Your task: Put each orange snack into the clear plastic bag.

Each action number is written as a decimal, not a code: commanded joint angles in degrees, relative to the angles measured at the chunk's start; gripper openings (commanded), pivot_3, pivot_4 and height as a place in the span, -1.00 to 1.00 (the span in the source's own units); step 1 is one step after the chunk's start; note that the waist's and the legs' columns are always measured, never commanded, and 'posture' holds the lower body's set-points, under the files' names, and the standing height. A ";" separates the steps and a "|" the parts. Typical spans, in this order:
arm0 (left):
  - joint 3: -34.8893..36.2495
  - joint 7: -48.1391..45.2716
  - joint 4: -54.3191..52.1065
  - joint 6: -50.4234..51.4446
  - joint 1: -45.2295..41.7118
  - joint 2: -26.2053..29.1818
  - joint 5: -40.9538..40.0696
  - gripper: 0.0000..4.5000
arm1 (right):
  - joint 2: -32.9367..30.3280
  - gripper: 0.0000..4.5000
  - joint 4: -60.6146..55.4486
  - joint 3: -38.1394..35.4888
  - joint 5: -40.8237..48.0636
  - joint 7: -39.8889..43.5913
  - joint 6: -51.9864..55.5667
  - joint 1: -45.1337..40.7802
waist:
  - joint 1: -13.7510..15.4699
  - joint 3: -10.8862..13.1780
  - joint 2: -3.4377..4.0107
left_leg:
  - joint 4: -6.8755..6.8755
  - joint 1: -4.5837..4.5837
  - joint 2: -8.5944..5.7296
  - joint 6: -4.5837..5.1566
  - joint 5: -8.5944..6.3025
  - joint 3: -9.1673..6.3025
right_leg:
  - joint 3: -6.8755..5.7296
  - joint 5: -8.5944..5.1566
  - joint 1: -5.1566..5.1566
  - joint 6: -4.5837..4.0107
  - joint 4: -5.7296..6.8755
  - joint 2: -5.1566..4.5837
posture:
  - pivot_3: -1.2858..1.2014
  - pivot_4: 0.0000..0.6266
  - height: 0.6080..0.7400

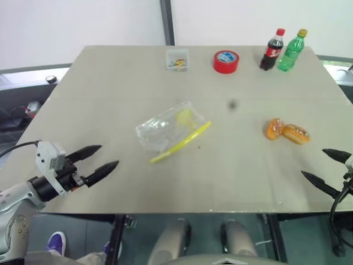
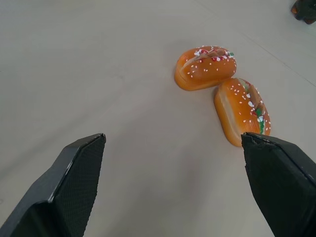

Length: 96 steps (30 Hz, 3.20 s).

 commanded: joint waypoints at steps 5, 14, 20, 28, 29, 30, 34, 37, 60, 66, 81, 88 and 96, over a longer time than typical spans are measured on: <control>-2.93 3.41 -2.10 2.62 -4.56 -2.58 -1.84 0.99 | -0.77 1.00 -5.30 0.52 2.95 -2.81 4.24 -5.02 | 0.40 0.01 0.00 | 0.01 0.01 0.01 -0.06 -0.03 -0.01 | -0.02 0.00 0.00 0.01 0.01 0.01 | 0.03 -0.52 1.00; -2.78 20.50 -4.12 23.69 -10.81 -3.96 -11.40 0.99 | 0.69 1.00 -10.55 12.41 4.79 -7.72 9.52 -16.05 | 0.45 0.04 -0.04 | 0.00 -0.05 0.18 0.04 0.02 -0.03 | -0.05 0.02 -0.04 0.00 -0.02 0.18 | 0.03 -0.52 1.00; -0.85 28.08 6.61 48.91 -18.90 -1.47 -24.53 0.99 | 2.64 1.00 -13.87 20.66 3.13 -11.26 10.60 -19.98 | 0.39 0.06 -0.08 | 0.01 -0.05 0.16 0.03 0.01 -0.06 | -0.09 0.02 -0.13 0.02 0.06 0.43 | 0.03 -0.52 1.00; -1.99 35.89 21.79 65.15 -33.50 -5.09 -26.46 0.99 | 3.24 1.00 -17.75 22.24 3.24 -13.69 12.07 -19.17 | 0.70 0.04 -0.08 | 0.05 -0.01 0.14 -0.05 -0.01 -0.12 | -0.14 0.05 -0.12 -0.01 0.16 0.43 | 0.03 -0.52 1.00; -2.16 37.20 23.72 66.35 -35.71 -6.03 -25.75 0.99 | 3.27 1.00 -18.36 22.16 3.17 -14.06 12.27 -18.81 | 0.72 0.04 -0.08 | 0.06 -0.01 0.13 -0.05 -0.01 -0.12 | -0.14 0.05 -0.12 -0.01 0.17 0.42 | 0.03 -0.52 1.00; -1.16 39.42 26.15 67.84 -38.31 -7.56 -25.36 0.99 | 3.42 1.00 -19.03 21.89 3.06 -14.63 12.59 -18.29 | 0.78 0.03 -0.09 | 0.07 -0.01 0.11 -0.05 -0.01 -0.12 | -0.14 0.05 -0.12 -0.01 0.17 0.42 | 0.03 -0.52 1.00; -0.16 44.93 28.76 73.10 -43.74 -10.79 -25.50 0.99 | 3.59 1.00 -21.87 20.88 2.75 -16.56 13.74 -15.94 | 0.54 -0.02 -0.17 | 0.13 -0.02 0.06 -0.17 0.05 -0.13 | -0.11 0.05 -0.11 0.00 0.21 0.40 | 0.03 -0.52 1.00; -0.79 47.13 29.99 73.23 -44.09 -11.15 -27.80 0.99 | 3.96 1.00 -23.62 20.56 2.78 -17.75 14.35 -14.54 | 0.36 -0.03 -0.15 | 0.12 -0.02 0.05 -0.29 0.11 -0.09 | -0.05 0.05 -0.13 0.00 0.23 0.39 | 0.03 -0.52 1.00; 13.34 63.38 20.27 69.66 -38.30 -31.17 -42.05 0.99 | 4.93 1.00 -22.24 23.25 0.91 -18.28 13.08 -15.24 | 0.76 -0.11 -0.24 | 0.21 0.01 0.07 -0.12 -0.02 -0.08 | -0.03 0.05 -0.08 0.01 0.25 0.35 | 0.03 -0.52 1.00; 4.25 55.79 11.20 63.63 -32.18 -32.55 -39.67 0.99 | 4.89 1.00 -21.02 24.87 0.02 -17.84 12.21 -16.93 | 0.55 -0.10 -0.33 | 0.26 -0.04 0.07 -0.33 0.09 -0.02 | 0.01 0.05 -0.05 0.00 0.26 0.38 | 0.03 -0.52 1.00; 0.66 79.55 16.74 42.07 -38.07 -42.74 -51.66 0.99 | 5.32 1.00 -21.45 25.06 -0.41 -18.17 12.80 -17.69 | 2.27 -0.11 -0.42 | 0.44 -0.05 0.07 -0.29 0.05 -0.06 | -0.04 0.05 0.05 0.01 0.20 0.39 | 0.03 -0.52 1.00; -9.42 71.69 18.27 39.80 -40.02 -35.55 -45.05 0.99 | 5.64 1.00 -22.17 25.40 -0.73 -18.81 13.33 -17.68 | 2.12 -0.16 -0.42 | 0.53 -0.09 0.10 -0.24 -0.02 -0.06 | -0.05 0.05 0.01 0.00 0.19 0.41 | 0.03 -0.52 1.00; -7.64 70.91 30.47 43.03 -43.36 -34.22 -47.22 0.99 | 6.04 1.00 -22.82 26.09 -1.30 -19.93 13.83 -17.89 | 1.94 -0.14 -0.47 | 0.52 -0.12 0.09 -0.25 -0.03 -0.06 | -0.09 0.05 0.02 0.01 0.20 0.48 | 0.03 -0.52 1.00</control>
